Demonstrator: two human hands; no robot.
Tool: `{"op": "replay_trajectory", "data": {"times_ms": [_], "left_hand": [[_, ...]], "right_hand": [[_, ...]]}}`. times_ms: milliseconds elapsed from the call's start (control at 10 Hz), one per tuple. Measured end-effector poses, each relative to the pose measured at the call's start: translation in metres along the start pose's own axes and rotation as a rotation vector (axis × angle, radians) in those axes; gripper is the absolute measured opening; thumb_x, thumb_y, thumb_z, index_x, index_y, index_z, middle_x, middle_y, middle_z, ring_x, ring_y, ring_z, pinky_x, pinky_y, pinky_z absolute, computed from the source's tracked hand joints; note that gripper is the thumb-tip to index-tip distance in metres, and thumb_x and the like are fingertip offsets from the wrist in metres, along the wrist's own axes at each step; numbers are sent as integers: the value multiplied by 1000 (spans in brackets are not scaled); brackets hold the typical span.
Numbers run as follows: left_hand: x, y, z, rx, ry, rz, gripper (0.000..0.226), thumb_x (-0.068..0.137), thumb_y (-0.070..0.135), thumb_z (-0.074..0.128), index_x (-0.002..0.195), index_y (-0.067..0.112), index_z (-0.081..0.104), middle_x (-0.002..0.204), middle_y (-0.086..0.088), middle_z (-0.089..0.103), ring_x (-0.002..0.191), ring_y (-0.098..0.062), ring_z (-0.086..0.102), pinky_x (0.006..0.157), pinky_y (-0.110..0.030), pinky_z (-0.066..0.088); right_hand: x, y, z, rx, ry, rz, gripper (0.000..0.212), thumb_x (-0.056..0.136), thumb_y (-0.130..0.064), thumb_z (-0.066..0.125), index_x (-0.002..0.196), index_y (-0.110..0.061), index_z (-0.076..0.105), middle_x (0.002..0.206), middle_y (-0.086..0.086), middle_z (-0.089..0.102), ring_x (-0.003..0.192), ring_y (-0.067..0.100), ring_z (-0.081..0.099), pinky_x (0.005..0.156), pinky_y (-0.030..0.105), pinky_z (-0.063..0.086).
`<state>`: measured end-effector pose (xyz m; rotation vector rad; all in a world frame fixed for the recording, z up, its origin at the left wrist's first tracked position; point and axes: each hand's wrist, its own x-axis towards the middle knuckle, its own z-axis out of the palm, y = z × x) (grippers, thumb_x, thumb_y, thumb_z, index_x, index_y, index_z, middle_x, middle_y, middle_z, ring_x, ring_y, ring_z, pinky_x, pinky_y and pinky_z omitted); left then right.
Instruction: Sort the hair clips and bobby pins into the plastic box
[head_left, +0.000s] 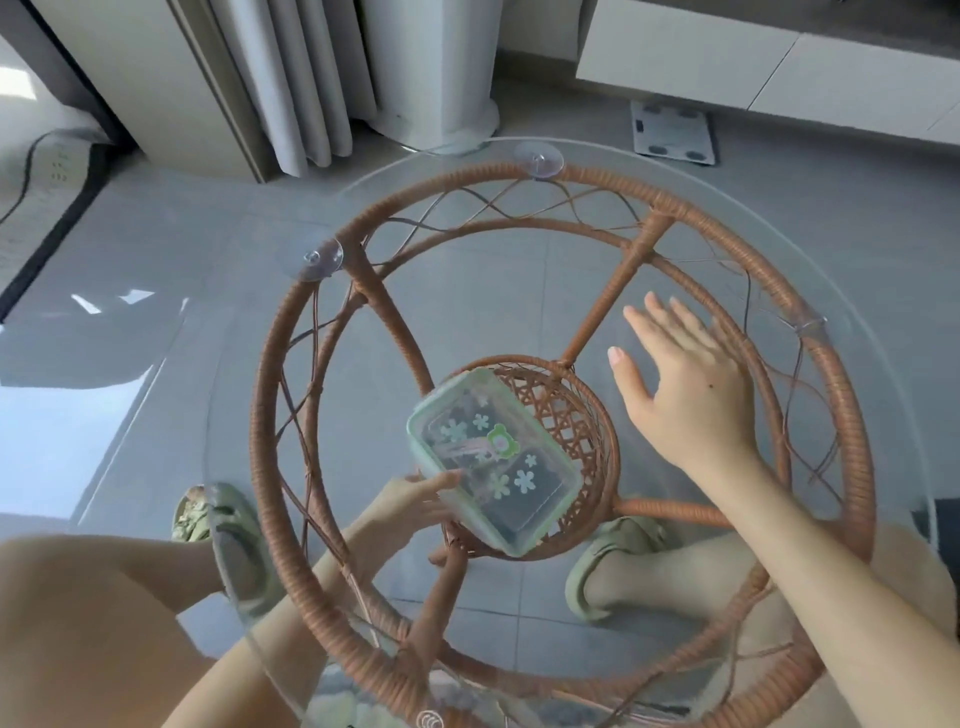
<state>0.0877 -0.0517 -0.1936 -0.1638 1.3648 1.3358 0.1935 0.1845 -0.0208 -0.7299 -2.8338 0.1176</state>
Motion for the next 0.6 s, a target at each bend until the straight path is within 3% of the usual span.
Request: {"op": "replay_trajectory", "data": {"times_ms": [200,300,400,500,600], "left_hand": [[36,7,25,90,-12,-61,33,75,29,75,98,6,69,97,-8,76,92,-23,72,81,-28,55],[47,-1,32,71,34,-57,34,75,32,75,97,6,70,96,-9,76,91,-22,72,78,-24,56],[57,-5,36,54,78,-1,41,78,37,71,102,3,69,101,-12,74,76,-17,72,75,-30,57],[57,-8,32,141,149,39,44,83,38,65,111,4,65,105,-8,69,66,-5,63,88,-38,53],[53,13,18,65,115,-17,47,82,50,60,105,9,66,104,-8,70,94,-17,63,106,-40,41]], "right_hand": [[0,0,1,-7,27,-10,55,91,-46,31,130,-14,51,139,10,49,131,28,44,108,53,34],[0,0,2,-11,44,-9,54,90,-45,33,129,-14,52,138,10,50,131,27,44,108,51,34],[1,0,2,-17,45,-6,53,90,-44,34,129,-13,52,138,10,50,130,28,45,108,51,35],[0,-1,2,1,38,-7,54,90,-45,33,130,-13,52,139,10,50,131,28,44,108,52,35],[1,-2,0,2,19,15,55,90,-46,32,130,-14,51,140,9,49,132,27,43,109,51,33]]}}
